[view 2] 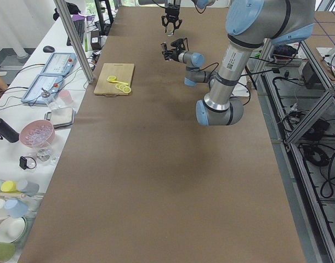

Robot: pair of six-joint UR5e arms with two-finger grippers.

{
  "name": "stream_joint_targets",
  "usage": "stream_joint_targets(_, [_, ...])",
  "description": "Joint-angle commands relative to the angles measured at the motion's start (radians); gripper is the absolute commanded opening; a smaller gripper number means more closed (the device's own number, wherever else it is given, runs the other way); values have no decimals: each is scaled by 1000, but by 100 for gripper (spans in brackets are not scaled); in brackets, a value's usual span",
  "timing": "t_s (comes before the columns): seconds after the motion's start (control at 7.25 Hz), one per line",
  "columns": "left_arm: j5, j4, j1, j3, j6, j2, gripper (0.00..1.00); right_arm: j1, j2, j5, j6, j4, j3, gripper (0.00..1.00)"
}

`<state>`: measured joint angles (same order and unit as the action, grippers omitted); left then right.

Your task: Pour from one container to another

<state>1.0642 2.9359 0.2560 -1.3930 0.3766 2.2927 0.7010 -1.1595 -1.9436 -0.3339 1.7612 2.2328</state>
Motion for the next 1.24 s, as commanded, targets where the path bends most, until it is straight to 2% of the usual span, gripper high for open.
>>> stream_joint_targets(0.0, [3, -4, -20, 2, -10, 16, 0, -34, 44, 64, -4, 64, -1, 0])
stream_joint_targets(0.69, [-1, -12, -35, 2, -11, 25, 0, -37, 50, 91, -4, 66, 2, 0])
stream_joint_targets(1.1, [-3, -12, -35, 5, -13, 25, 0, -52, 60, 135, -2, 69, 4, 0])
